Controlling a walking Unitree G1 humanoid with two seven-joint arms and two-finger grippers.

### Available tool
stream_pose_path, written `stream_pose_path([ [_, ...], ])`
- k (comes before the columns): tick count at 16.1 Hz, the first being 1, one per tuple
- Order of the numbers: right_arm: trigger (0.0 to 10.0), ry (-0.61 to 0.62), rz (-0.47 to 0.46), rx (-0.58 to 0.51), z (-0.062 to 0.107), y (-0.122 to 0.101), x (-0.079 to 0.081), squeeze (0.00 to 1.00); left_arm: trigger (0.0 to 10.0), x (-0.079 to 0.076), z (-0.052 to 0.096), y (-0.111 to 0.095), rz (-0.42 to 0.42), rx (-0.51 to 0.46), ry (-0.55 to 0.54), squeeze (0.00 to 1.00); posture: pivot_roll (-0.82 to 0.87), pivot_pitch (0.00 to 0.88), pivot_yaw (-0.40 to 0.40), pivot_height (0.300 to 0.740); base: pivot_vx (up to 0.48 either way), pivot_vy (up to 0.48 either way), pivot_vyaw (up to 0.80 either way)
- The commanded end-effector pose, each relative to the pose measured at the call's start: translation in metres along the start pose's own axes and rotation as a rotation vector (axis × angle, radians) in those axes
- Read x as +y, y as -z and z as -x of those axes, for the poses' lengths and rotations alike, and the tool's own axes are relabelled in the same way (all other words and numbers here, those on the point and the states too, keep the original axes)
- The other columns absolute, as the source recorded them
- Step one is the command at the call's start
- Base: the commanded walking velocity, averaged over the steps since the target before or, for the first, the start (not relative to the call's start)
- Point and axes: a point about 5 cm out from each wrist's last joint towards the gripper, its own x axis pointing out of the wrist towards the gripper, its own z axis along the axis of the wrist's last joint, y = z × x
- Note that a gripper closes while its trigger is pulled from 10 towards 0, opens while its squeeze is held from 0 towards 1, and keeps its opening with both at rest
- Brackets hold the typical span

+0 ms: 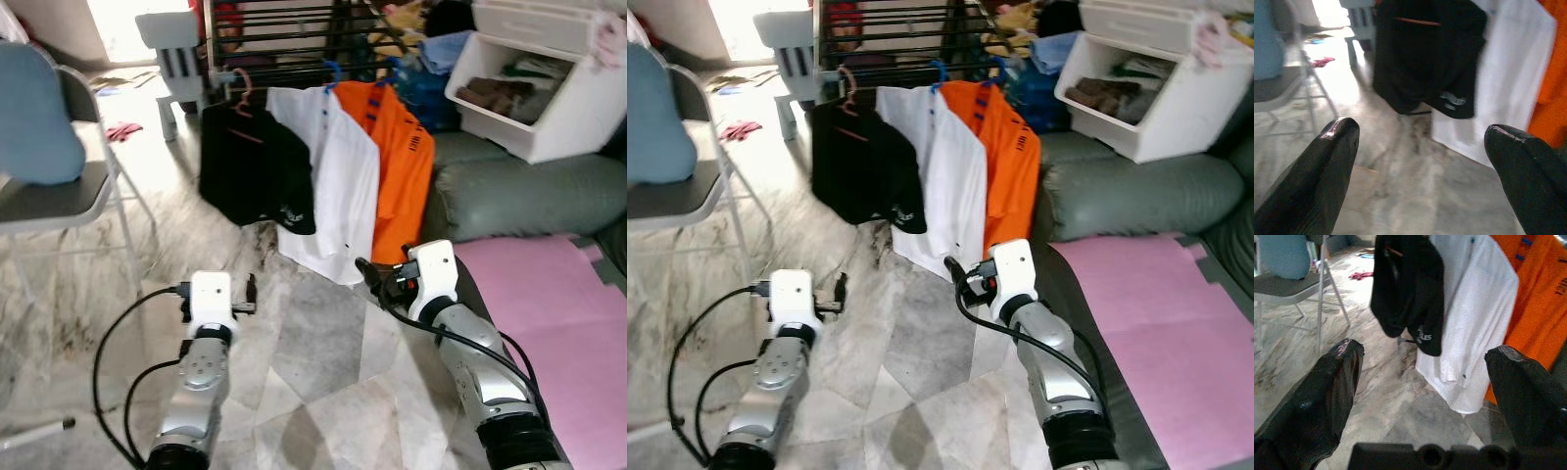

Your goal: Hang hanger

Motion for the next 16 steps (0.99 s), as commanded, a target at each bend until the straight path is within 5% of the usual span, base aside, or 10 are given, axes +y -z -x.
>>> stream_pose_path([
  [1,10.0,-0.027,0.01,-0.005,-0.003,-0.001,0.007,0.0,10.0,0.011,0.001,-0.003,-0.021,-0.021,-0.037,0.0,-0.08,0.0,-0.046,0.74,0.0,0.0,0.0],
  [7,10.0,0.165,0.035,-0.08,0.019,0.0,-0.01,0.0,10.0,0.038,0.012,-0.022,-0.088,-0.118,-0.086,0.0,-0.09,0.0,0.012,0.74,0.0,0.0,0.09],
  [16,10.0,0.197,0.034,-0.085,0.03,0.005,-0.006,0.0,10.0,0.023,0.013,-0.021,-0.125,-0.099,-0.021,0.0,-0.11,0.0,0.035,0.74,0.0,0.0,0.8],
])
